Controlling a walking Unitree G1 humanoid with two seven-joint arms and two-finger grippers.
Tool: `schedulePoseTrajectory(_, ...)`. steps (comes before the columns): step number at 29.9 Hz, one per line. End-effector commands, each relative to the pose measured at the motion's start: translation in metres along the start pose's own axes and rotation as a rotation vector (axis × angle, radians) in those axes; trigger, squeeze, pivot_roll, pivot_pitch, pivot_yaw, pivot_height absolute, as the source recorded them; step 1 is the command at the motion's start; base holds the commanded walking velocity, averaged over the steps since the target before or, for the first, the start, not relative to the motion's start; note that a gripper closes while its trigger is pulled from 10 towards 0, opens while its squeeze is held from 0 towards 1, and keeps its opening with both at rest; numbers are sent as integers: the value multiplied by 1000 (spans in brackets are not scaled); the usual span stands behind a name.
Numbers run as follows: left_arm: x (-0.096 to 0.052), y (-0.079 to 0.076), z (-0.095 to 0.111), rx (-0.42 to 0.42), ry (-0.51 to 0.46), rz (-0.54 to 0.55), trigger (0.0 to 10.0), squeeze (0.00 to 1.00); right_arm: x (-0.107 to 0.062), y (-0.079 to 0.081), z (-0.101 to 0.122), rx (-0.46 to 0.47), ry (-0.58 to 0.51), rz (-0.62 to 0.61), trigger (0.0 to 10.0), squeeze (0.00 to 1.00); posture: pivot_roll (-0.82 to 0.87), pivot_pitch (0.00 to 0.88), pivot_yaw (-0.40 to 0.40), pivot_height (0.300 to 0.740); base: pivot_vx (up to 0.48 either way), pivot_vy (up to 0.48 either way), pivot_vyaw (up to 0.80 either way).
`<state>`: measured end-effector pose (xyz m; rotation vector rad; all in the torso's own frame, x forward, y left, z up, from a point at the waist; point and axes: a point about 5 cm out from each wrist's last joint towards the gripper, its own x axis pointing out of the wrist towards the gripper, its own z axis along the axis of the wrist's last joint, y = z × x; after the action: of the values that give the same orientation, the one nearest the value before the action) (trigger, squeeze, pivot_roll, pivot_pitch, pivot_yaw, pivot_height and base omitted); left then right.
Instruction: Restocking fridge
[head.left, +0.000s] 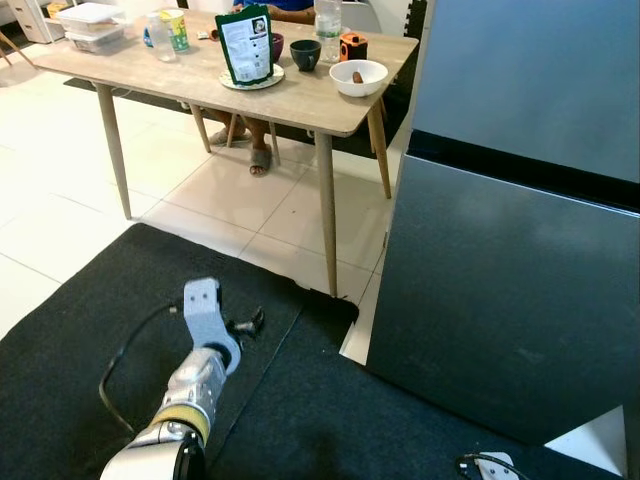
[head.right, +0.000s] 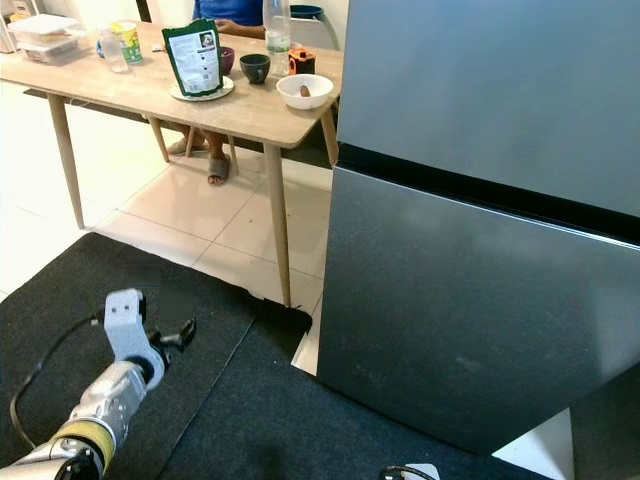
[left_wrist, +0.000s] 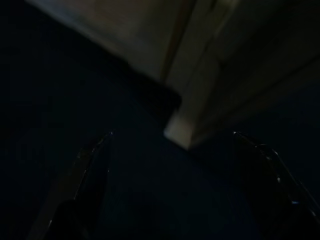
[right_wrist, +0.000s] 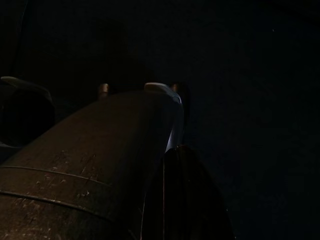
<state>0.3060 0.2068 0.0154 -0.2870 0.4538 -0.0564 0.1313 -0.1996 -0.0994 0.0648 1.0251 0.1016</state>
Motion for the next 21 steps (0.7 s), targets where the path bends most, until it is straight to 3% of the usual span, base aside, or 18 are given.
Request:
schedulePoseTrajectory(1, -9, 5, -30, 9, 107, 25, 10000, 0, -2, 4, -14, 11, 52, 12, 10000, 0, -92, 137, 21, 740, 0, 0, 0)
schedulePoseTrajectory(3, -24, 18, -59, 5, 198, 71, 10000, 0, -1, 2, -9, 11, 39, 6, 10000, 0, -93, 136, 29, 740, 0, 0, 0)
schedulePoseTrajectory(4, -24, 18, -59, 5, 198, 71, 10000, 0, -1, 2, -9, 11, 39, 6, 10000, 0, -93, 136, 29, 740, 0, 0, 0)
schedulePoseTrajectory(5, -36, 28, -77, -10, 263, 119, 10000, 0, -1, 1, -7, 16, 33, -5, 10000, 0, -93, 136, 29, 740, 0, 0, 0)
schedulePoseTrajectory(15, -76, 57, -121, 34, 423, 260, 10000, 0, 2, 8, -7, -15, 32, -14, 10000, 0, -82, 133, 27, 740, 0, 0, 0)
schedulePoseTrajectory(19, -101, 64, -147, 99, 531, 276, 10000, 0, 4, 6, 13, 209, -91, -44, 10000, 0, -89, 125, 25, 740, 0, 0, 0)
schedulePoseTrajectory(21, -105, 65, -151, 114, 546, 282, 10000, 0, 5, 4, 17, 248, -117, -55, 10000, 0, -89, 125, 25, 740, 0, 0, 0)
